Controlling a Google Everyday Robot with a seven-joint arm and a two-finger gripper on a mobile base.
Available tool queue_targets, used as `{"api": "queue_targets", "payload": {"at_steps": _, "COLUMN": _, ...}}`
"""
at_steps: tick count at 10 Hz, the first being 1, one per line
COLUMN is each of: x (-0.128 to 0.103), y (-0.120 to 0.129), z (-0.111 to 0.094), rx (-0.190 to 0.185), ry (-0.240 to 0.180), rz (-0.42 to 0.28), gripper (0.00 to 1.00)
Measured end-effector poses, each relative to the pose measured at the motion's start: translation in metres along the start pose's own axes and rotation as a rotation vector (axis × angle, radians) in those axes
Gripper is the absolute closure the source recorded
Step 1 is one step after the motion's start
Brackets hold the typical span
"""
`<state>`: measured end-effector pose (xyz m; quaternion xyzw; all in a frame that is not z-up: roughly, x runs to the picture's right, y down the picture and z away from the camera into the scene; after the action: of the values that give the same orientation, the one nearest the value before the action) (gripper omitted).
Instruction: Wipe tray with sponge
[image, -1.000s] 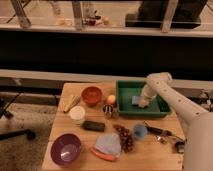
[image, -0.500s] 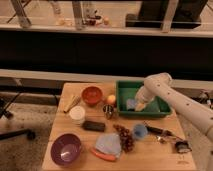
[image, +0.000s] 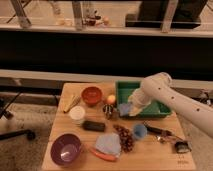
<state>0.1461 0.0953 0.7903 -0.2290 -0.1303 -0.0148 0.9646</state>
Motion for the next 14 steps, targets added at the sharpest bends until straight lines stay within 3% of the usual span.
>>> {"api": "queue_targets", "payload": {"at_steps": 3, "x": -0.009, "y": -0.017, "z": 0.032, "rx": -0.002, "ry": 0.019, "rz": -0.030, "gripper": 0.94}}
{"api": "queue_targets", "payload": {"at_steps": 6, "x": -0.001, "y": -0.041, "z": 0.052, "rx": 0.003, "ry": 0.040, "rz": 0.001, "gripper": 0.94}}
{"api": "queue_targets", "payload": {"at_steps": 14, "x": 0.025, "y": -0.073, "z": 0.062, "rx": 0.025, "ry": 0.073, "rz": 0.081, "gripper": 0.94}}
